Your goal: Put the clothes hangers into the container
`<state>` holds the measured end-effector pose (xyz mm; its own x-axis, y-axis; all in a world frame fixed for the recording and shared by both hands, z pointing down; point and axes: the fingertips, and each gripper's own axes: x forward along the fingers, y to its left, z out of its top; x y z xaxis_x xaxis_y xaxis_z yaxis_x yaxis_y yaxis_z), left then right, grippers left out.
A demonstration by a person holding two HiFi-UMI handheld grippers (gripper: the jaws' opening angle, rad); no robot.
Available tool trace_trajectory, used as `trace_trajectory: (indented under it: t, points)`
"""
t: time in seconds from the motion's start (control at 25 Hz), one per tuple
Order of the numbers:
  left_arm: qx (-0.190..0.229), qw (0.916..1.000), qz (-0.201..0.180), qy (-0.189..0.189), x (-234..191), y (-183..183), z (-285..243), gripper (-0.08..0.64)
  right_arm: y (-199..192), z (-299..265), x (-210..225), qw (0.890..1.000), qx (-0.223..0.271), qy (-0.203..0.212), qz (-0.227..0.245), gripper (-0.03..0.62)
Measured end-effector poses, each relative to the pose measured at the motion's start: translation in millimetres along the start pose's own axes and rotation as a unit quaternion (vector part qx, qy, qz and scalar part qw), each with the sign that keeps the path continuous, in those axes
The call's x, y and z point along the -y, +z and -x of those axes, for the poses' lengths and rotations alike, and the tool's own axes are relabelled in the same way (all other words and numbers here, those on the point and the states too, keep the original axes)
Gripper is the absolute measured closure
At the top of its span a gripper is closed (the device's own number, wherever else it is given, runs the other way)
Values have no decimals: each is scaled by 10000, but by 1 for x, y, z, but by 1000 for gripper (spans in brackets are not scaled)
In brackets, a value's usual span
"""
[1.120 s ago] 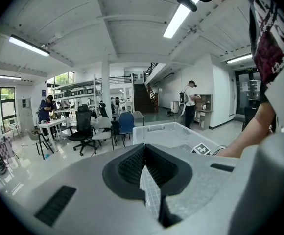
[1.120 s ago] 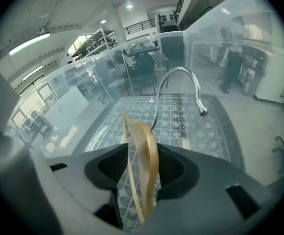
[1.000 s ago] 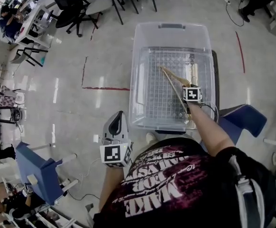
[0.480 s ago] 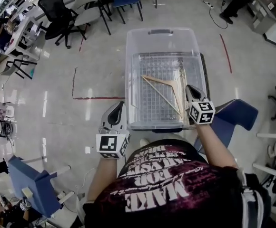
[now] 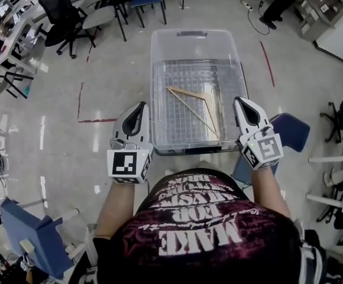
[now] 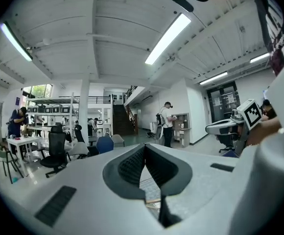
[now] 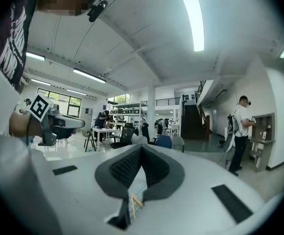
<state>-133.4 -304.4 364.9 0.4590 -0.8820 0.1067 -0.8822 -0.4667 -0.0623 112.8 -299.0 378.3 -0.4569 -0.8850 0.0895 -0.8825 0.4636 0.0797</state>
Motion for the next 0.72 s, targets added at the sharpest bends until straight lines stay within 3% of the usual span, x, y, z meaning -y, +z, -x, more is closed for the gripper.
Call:
trace_trajectory:
  t: [0.12,0.24,0.52,0.72]
  points:
    - [144,9997,61,-181,3,10,6,554,27,14,-11,9993,65,-49,357,589]
    - [183,9993,59,-323,7,8,7,554,36,21,-20,9991,25,-97,424,589]
    - [192,9976,209,-634,11,-5,14,554,27,31,-32,9971,-413,-364,517,589]
    - [189,9978,196,-609,7,-9,27,554,17,39,-44,9963,-615,-338,506,589]
